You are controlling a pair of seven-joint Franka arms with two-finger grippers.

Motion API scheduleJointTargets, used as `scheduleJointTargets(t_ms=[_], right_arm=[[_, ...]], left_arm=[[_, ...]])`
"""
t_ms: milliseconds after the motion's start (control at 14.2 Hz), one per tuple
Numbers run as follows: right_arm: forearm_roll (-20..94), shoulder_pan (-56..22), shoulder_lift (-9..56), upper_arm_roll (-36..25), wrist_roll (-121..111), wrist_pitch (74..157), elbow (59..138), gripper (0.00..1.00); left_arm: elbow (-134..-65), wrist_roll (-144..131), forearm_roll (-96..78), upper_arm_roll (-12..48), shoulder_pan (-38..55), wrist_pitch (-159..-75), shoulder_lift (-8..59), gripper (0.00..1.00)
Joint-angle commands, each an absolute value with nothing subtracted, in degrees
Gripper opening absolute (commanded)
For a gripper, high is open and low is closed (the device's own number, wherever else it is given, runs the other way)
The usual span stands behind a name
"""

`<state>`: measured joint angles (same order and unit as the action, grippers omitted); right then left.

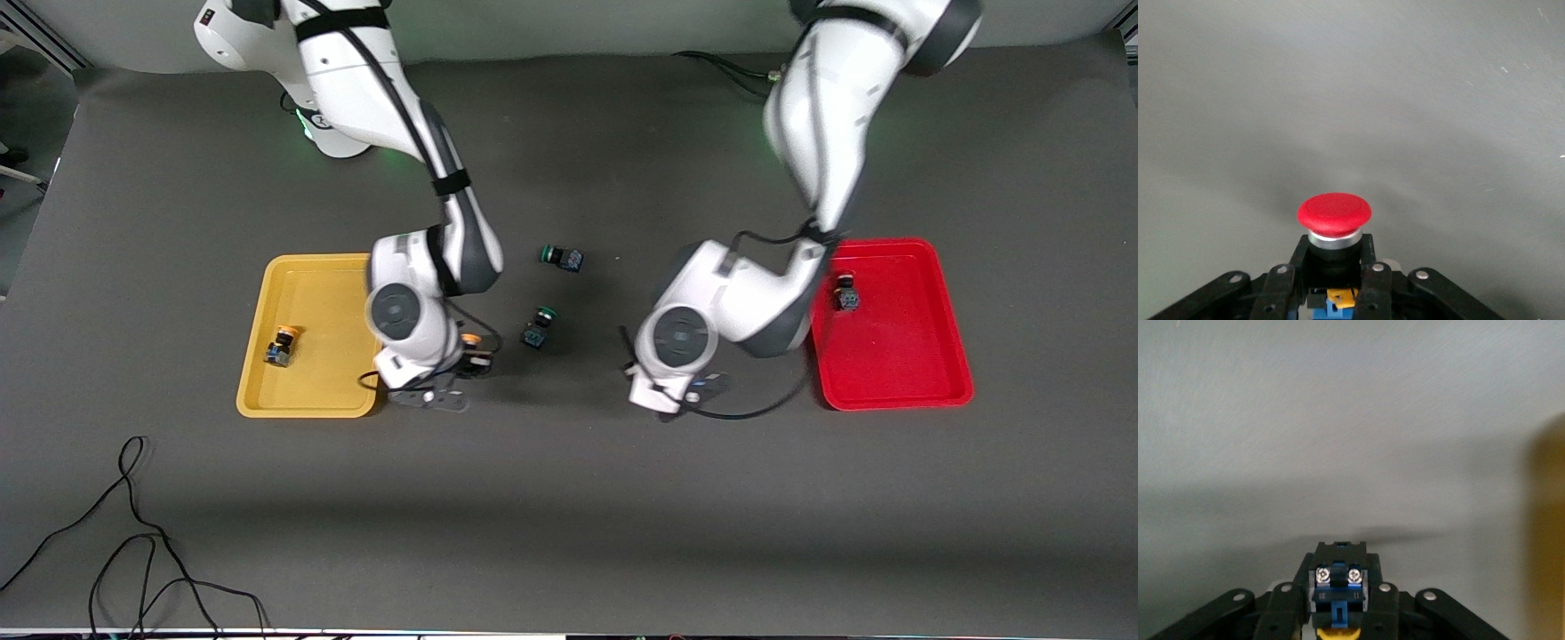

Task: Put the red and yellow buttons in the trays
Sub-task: 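Carry the orange button to the yellow tray while the left carries red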

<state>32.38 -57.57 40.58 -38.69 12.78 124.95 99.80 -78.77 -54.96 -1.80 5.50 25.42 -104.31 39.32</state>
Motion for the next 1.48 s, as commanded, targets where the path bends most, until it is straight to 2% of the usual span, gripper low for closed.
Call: scheduleJointTargets(t_ms=[0,141,282,494,706,776,847,918,1059,1129,1200,1271,1412], right_arm=[[32.9,-56.5,37.0,-45.1,0.6,117.4,100.6,0.00],[32.9,-56.4,37.1,-49.5,-9.1,116.5,102.1,0.00],[33.0,-56.0,37.5,-53.0,-17.2,117.3,105.6,0.00],[33.7,-52.8,37.8,-53.0,-23.4,121.9,110.8,0.00],[35.8,-52.9,38.0,-52.6,-24.5,125.9,115.2,0.00],[37.2,-52.8,38.1,-52.6,-24.8,125.6,115.4,0.23],[37.4,-52.8,38.5,-52.6,-24.2,125.5,115.1,0.89],[37.4,-52.8,38.4,-52.6,-23.8,125.4,114.9,1.00],[37.4,-52.8,37.6,-52.6,-22.2,123.9,113.8,1.00],[37.4,-52.8,37.4,-53.1,-21.7,122.4,112.3,1.00],[37.3,-53.0,36.6,-53.9,-19.5,117.6,110.4,1.00],[36.6,-53.7,35.8,-55.4,-17.4,113.7,108.5,1.00],[35.5,-54.5,35.2,-59.1,-16.4,108.0,104.0,1.00]], left_arm=[[-87.2,-42.4,-1.6,5.5,18.3,-98.7,28.3,0.00],[-93.7,-30.2,-0.2,5.4,11.5,-99.3,23.9,0.00],[-96.2,-21.8,3.1,5.4,5.9,-99.7,23.1,0.00],[-102.3,-16.1,6.8,5.4,0.6,-106.0,23.0,0.00],[-110.5,-15.1,8.0,5.4,-3.1,-115.1,23.1,0.00],[-113.2,-14.2,8.1,5.4,-4.0,-117.6,23.1,0.00],[-114.9,-13.7,8.1,5.4,-4.7,-119.9,23.0,0.00],[-115.8,-13.4,8.1,5.4,-4.9,-121.0,23.1,0.00],[-117.2,-13.1,8.2,5.4,-6.0,-123.0,23.6,0.00],[-117.2,-13.0,8.3,5.4,-6.0,-123.1,23.7,0.13],[-117.2,-13.0,9.4,5.4,-6.0,-122.9,23.7,0.63],[-116.8,-13.0,9.6,5.4,-6.0,-122.0,23.5,0.99],[-114.1,-13.0,9.7,5.4,-6.0,-117.2,22.2,1.00]])
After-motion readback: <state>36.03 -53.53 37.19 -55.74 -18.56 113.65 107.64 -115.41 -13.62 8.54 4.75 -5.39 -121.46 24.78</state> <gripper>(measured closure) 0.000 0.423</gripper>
